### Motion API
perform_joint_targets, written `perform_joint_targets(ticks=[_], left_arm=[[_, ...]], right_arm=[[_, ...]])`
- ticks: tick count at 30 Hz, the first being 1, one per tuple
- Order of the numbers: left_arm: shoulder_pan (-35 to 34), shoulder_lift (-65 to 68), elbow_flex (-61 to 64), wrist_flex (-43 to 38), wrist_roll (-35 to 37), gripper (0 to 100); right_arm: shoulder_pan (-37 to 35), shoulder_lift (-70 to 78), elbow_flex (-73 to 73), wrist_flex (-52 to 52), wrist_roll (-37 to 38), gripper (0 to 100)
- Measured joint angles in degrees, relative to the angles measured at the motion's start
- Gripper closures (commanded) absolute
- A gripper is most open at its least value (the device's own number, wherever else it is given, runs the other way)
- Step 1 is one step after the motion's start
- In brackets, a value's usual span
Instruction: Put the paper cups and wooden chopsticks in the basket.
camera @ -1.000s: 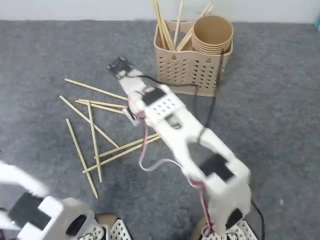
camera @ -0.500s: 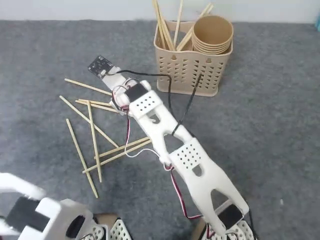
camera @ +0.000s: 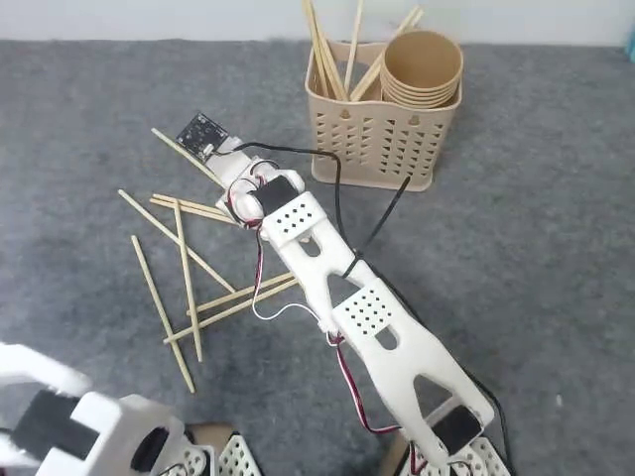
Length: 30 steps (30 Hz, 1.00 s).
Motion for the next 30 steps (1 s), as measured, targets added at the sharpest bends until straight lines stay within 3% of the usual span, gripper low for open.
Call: perform_joint_targets(ticks=[3,8,17,23,30], left_arm=[[0.0,0.0,0.0,0.0,0.0,86],[0.0,0.0,0.0,0.0,0.0,86],[0.09,0.0,0.0,0.0,0.0,86],[0.26,0.0,0.0,-0.26,0.0,86],[0.26,0.0,0.53,-1.58,0.0,86]], right_arm=[[0.0,-1.76,0.0,3.16,-0.26,99.2],[-0.09,-9.23,0.0,5.54,-6.95,99.2],[0.09,-30.24,0.0,12.22,-15.38,99.2],[4.04,-42.99,0.0,18.11,-16.53,99.2],[5.45,-57.93,-0.09,32.62,-16.7,99.2]])
